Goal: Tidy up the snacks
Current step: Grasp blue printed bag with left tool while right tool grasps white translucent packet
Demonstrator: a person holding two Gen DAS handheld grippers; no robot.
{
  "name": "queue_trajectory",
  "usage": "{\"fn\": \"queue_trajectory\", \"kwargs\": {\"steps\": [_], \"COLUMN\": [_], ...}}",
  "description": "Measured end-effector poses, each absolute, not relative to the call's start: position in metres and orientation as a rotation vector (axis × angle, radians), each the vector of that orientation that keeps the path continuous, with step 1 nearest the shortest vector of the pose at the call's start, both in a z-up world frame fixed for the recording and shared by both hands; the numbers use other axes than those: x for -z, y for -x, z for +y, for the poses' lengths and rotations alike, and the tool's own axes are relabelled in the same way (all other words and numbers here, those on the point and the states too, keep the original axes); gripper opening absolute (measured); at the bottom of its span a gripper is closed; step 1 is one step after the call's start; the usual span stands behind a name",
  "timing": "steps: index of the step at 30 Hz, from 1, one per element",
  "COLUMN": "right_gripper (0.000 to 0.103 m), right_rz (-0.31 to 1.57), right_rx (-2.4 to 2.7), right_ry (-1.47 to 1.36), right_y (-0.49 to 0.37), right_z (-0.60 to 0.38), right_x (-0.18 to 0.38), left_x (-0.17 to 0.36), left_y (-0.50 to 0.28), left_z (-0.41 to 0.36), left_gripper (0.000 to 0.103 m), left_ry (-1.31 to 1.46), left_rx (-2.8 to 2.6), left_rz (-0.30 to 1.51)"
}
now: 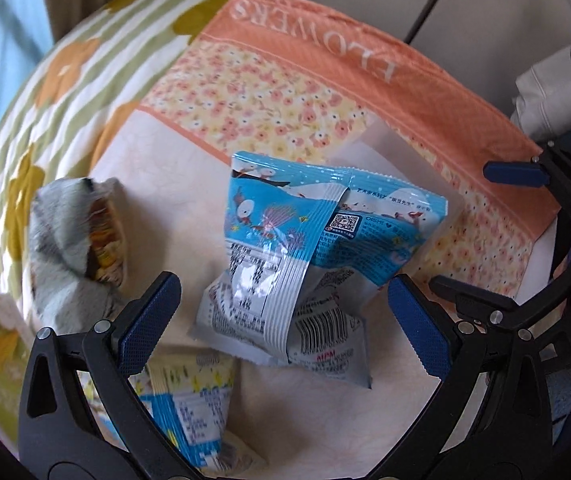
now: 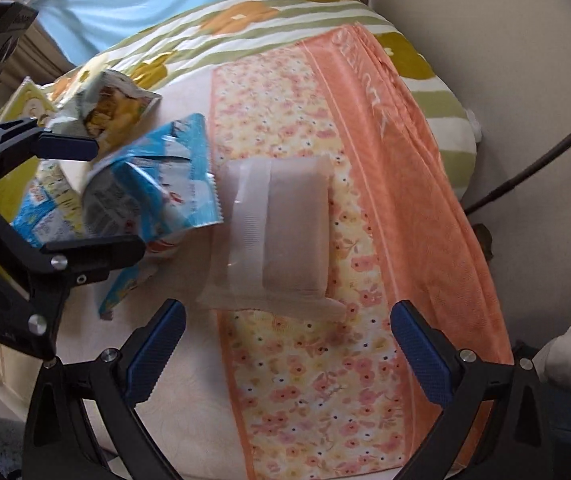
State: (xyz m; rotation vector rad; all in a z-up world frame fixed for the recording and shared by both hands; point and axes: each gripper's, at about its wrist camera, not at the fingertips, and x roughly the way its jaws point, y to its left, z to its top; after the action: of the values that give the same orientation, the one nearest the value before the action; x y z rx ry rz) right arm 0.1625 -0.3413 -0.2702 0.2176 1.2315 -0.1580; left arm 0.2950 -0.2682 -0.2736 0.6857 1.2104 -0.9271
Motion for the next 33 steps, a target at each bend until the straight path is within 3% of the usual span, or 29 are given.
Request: {"fn": "queue_trajectory", "kwargs": {"steps": [4, 6, 10, 12, 17, 23, 26, 27, 33], "right_gripper": [0.102, 0.102, 0.102, 0.102, 0.102, 0.101, 0.086, 0.077, 0.062], "right_rz": [1.223, 1.22, 1.196, 1.187, 1.17, 1.167, 1.174, 1.181, 1.168], "right_rx": [0.198, 0.195, 0.192, 0.195, 0.193, 0.208, 0.209, 0.209, 0.241], "right_ry": [-0.204, -0.199, -0.189, -0.181, -0.202, -0.219, -0.236, -0.242, -0.187], "right_y": [-0.167, -0.169, -0.176, -0.178, -0.183, -0.2, -0.209, -0.213, -0.217], "right_z": [-0.343, -0.342, -0.337, -0.335, -0.335, -0.333, -0.332, -0.332, -0.328], "right_x": [0.278, 0.28, 0.28, 0.278, 0.276, 0.281, 0.289, 0.293, 0.293], "left_x": [0.287, 0.293, 0.297, 0.294, 0.286, 0.284, 0.283, 0.284, 0.273], "left_y": [-0.303, -0.305, -0.307, -0.309, -0.318, -0.329, -0.333, -0.332, -0.328], "left_z": [-0.274, -0.276, -0.274, -0.271, -0.263, -0.247, -0.244, -0.246, -0.247], "left_gripper": [0.099, 0.08, 0.075, 0.064, 0.056, 0.055, 0.055, 0.055, 0.054], "left_ry": [-0.682, -0.69, -0.688, -0.666, -0.624, -0.552, -0.541, -0.538, -0.512], "left_rx": [0.959, 0.966, 0.959, 0.958, 0.916, 0.88, 0.867, 0.865, 0.848], "left_rz": [1.251, 1.269, 1.271, 1.267, 1.258, 1.275, 1.272, 1.272, 1.251]}}
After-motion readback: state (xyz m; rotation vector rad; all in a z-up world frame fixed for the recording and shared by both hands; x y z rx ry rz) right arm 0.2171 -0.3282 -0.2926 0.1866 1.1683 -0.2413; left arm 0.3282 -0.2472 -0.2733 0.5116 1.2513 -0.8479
